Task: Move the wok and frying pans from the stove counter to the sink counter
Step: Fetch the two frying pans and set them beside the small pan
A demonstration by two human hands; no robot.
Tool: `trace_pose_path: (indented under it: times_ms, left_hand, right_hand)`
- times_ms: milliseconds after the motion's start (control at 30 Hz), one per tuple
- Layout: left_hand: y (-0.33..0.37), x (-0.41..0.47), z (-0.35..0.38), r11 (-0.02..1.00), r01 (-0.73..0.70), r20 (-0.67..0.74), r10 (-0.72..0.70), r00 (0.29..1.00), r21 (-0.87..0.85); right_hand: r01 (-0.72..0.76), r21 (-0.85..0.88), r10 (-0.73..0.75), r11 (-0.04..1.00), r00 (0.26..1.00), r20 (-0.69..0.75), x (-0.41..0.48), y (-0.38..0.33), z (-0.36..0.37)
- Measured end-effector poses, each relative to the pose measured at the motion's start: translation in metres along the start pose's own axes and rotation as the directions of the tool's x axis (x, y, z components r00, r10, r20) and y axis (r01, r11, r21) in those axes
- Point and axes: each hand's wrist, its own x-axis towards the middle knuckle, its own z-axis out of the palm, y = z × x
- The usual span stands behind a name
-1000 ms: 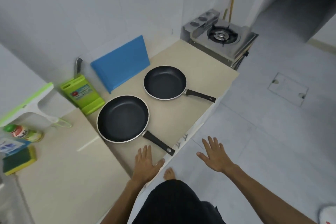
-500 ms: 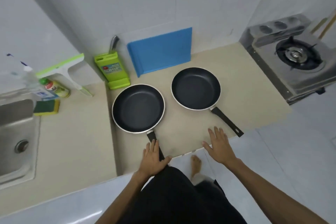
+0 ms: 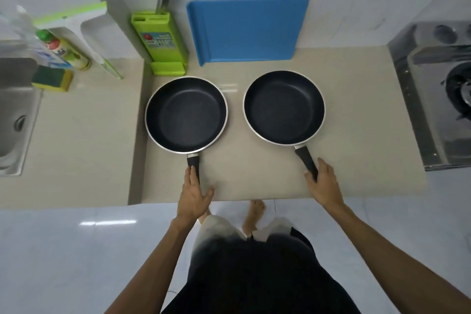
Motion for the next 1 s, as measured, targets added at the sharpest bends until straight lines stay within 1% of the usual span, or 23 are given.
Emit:
trace_pose_path:
  times_ms: [100, 133, 200, 267, 300, 367, 433, 533, 600, 733, 833, 933, 1000]
  left_hand:
    - [-0.006, 0.01, 0.005, 0.986, -0.011, -0.044, 0.004, 0.999, -0.168]
    - [-0.007, 0.015, 0.007, 0.975, 0.006, -0.057, -0.019, 0.998, -0.224]
    - [-0.01, 0.024, 0.011, 0.931, 0.119, -0.047, -0.144, 0.989, -0.346]
    - [-0.012, 0.033, 0.013, 0.826, 0.246, 0.01, -0.279, 0.96, -0.508]
    - [-0.014, 0.038, 0.015, 0.762, 0.28, 0.041, -0.317, 0.948, -0.583]
    - [-0.019, 0.045, 0.017, 0.663, 0.307, 0.089, -0.341, 0.936, -0.683]
    - [-0.024, 0.049, 0.019, 0.633, 0.3, 0.099, -0.333, 0.938, -0.714]
    - [-0.027, 0.051, 0.023, 0.681, 0.253, 0.036, -0.315, 0.948, -0.687]
    - [-0.027, 0.051, 0.025, 0.707, 0.228, -0.004, -0.31, 0.951, -0.67]
    - [-0.014, 0.048, 0.022, 0.691, 0.178, -0.011, -0.26, 0.966, -0.7]
    - [0.0, 0.043, 0.015, 0.667, 0.168, -0.001, -0.246, 0.969, -0.725]
    - [0.015, 0.038, 0.007, 0.662, 0.164, -0.011, -0.252, 0.968, -0.731]
    - [0.025, 0.033, 0.001, 0.676, 0.152, -0.035, -0.254, 0.966, -0.721]
  right_hand:
    - [-0.033, 0.103, 0.028, 0.994, 0.998, 0.052, 0.014, 0.003, 0.002]
    - [-0.052, 0.135, 0.043, 0.99, 0.997, 0.064, 0.02, 0.003, 0.002]
    - [-0.105, 0.181, 0.09, 0.978, 0.992, 0.09, 0.03, 0.003, 0.005]
    - [-0.162, 0.282, 0.13, 0.946, 0.983, 0.128, 0.04, 0.003, 0.007]
    - [-0.193, 0.332, 0.148, 0.923, 0.976, 0.157, 0.044, 0.003, 0.008]
    - [-0.247, 0.381, 0.171, 0.891, 0.96, 0.223, 0.052, 0.002, 0.01]
    - [-0.285, 0.398, 0.184, 0.872, 0.944, 0.274, 0.058, 0.002, 0.012]
    - [-0.34, 0.436, 0.193, 0.833, 0.918, 0.347, 0.064, 0.003, 0.014]
    - [-0.352, 0.465, 0.178, 0.812, 0.909, 0.378, 0.065, 0.005, 0.014]
    - [-0.303, 0.49, 0.122, 0.818, 0.922, 0.366, 0.063, 0.005, 0.019]
    - [-0.271, 0.501, 0.088, 0.822, 0.93, 0.357, 0.057, -0.001, 0.023]
    - [-0.232, 0.529, 0.068, 0.816, 0.948, 0.31, 0.049, -0.011, 0.023]
    - [-0.201, 0.522, 0.055, 0.829, 0.958, 0.281, 0.043, -0.02, 0.021]
